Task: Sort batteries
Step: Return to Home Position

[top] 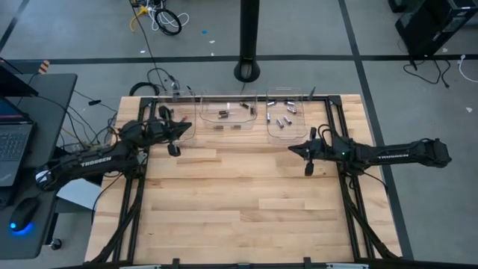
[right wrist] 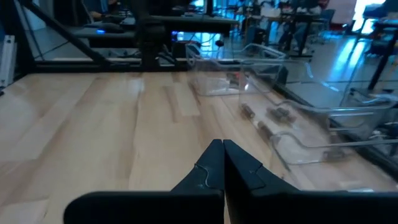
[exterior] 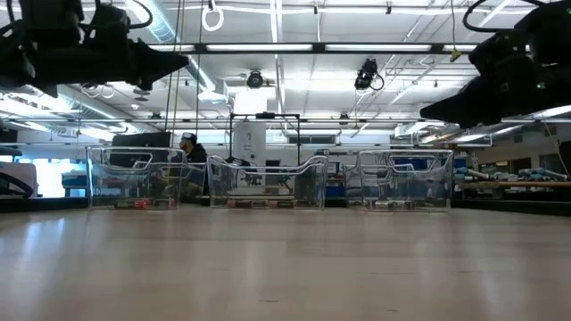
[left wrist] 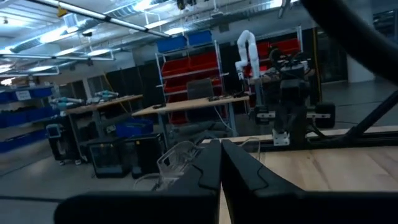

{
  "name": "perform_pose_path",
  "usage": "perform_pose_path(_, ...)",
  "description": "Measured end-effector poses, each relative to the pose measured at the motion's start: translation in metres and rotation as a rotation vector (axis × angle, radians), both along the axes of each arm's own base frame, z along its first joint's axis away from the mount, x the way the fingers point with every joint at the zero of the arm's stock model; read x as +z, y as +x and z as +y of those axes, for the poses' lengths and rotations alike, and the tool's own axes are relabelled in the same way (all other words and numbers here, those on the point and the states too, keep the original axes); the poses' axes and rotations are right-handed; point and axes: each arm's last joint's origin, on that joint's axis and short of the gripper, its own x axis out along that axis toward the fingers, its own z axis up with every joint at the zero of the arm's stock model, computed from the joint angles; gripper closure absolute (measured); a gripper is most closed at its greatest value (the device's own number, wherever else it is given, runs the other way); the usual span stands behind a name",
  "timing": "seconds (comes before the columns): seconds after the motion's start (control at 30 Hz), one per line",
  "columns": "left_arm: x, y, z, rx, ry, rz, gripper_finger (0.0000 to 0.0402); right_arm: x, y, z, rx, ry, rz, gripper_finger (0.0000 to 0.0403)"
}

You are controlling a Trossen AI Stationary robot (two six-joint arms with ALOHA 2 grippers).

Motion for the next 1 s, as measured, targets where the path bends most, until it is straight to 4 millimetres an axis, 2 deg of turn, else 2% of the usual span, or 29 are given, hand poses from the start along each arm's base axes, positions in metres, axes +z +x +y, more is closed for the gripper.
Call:
perform_pose_path(0.4, -0.017, -0.022, -0.011, 0.067, -0.056, 0.071, 0.0385, -0.002, -0.021, 0.01, -0.054, -0.021, 0.019, 0.0398)
perform_pose_path(0.67, -0.011, -0.046, -0.027, 0.084, -0.029, -0.033, 0.0397, 0.004, -0.027, 0.017, -0.023, -0.048, -0.046, 0.0398)
perform_pose_path(0.8, -0.02, -0.042, -0.031, 0.059, -0.053, -0.009, 0.0398, 0.004, -0.026, 0.018, -0.043, -0.043, -0.045, 0.0398)
perform_pose_path(0.87, -0.028, -0.039, -0.032, 0.052, -0.053, -0.058, 0.0399, 0.004, -0.026, 0.018, -0.047, -0.036, -0.044, 0.0398)
perform_pose_path(1.0, -0.027, -0.037, -0.038, 0.033, -0.063, -0.079, 0.0399, 0.004, -0.026, 0.02, -0.038, -0.006, -0.047, 0.0398)
